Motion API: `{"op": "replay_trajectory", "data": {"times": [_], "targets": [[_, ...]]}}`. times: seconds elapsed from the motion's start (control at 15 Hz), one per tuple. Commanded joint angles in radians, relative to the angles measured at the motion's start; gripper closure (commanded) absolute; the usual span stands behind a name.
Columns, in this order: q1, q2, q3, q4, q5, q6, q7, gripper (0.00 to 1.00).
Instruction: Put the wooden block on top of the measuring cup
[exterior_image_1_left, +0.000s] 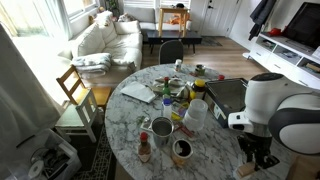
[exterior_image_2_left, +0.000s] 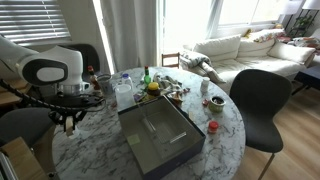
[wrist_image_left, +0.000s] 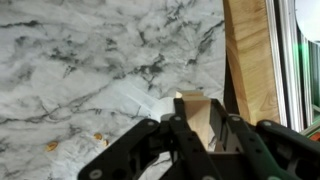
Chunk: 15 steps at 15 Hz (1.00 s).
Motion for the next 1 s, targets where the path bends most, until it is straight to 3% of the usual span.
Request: {"op": "replay_trajectory", "data": {"times": [0.0, 0.47, 0.53, 0.67, 0.93], "targets": [[0.005, 0.008, 0.003, -0.008, 0.006, 0.015, -0.004, 0.93], [0.006, 0.013, 0.004, -0.007, 0.013, 0.004, -0.008, 0.93], [0.005, 0.014, 0.004, -0.006, 0.013, 0.0, -0.006, 0.45], [0.006, 0.012, 0.003, -0.005, 0.018, -0.005, -0.007, 0.4], [0.007, -0.001, 0.004, -0.006, 0.02, -0.007, -0.001, 0.08]]}}
